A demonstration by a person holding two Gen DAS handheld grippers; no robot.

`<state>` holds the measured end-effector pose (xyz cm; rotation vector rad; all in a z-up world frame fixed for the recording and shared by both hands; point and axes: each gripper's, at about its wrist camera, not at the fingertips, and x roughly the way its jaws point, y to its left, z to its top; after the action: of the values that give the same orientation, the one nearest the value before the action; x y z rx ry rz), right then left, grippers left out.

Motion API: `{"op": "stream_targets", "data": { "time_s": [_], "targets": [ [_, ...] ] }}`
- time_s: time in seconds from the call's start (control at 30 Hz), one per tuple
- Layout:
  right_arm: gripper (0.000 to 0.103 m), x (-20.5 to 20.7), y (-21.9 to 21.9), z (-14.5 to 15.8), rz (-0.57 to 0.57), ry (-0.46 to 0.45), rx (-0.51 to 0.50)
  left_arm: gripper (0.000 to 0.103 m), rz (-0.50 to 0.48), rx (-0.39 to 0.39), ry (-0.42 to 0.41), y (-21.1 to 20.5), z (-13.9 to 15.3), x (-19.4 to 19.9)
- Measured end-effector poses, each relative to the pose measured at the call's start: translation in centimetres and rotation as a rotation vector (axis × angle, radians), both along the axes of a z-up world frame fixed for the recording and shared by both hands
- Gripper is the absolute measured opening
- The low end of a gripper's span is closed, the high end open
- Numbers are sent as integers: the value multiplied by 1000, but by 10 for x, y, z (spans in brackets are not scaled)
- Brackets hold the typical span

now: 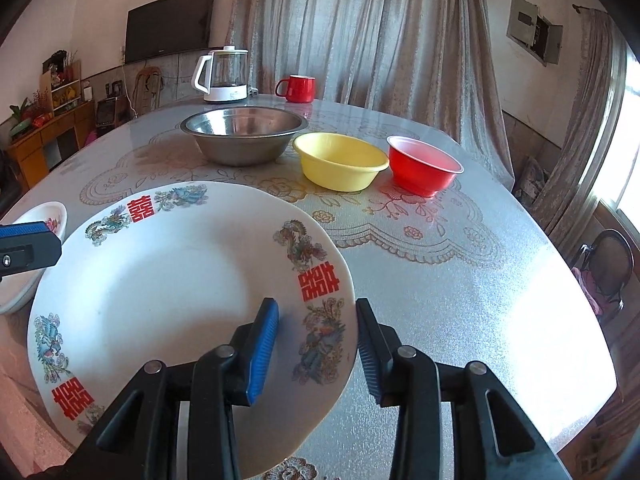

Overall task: Organize plates and bowls
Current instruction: 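Set the red-character plate down stacked on the purple-floral plate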

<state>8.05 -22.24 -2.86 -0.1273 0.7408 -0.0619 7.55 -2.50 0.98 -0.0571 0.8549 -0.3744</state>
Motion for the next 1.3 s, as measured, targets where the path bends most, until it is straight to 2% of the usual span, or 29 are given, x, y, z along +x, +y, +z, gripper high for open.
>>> {"op": "stream_targets", "data": {
  "time_s": [0.2,0.33,0.67,0.7,0.83,0.93,1.3],
  "targets": [
    [39,4,4,0,-44,5,-9,41,19,44,-3,-6,-9,1],
    [39,5,3,0,-32,8,-7,39,27,46,18,-6,-15,3],
    [39,2,-5,1,-4,-7,37,39,29,62,7,-7,-13,1],
    [39,1,-9,2,-14,-9,48,39,27,63,5,-7,-13,1],
    [39,-7,-37,15,-36,-36,197,39,19,71,-3,-7,-13,2],
    [39,-12,-44,17,-6,-18,264,40,12,80,-10,-10,-14,1],
    [38,-20,-16,8,24,-5,193,39,21,98,-28,-8,-14,-2]
  ]
}}
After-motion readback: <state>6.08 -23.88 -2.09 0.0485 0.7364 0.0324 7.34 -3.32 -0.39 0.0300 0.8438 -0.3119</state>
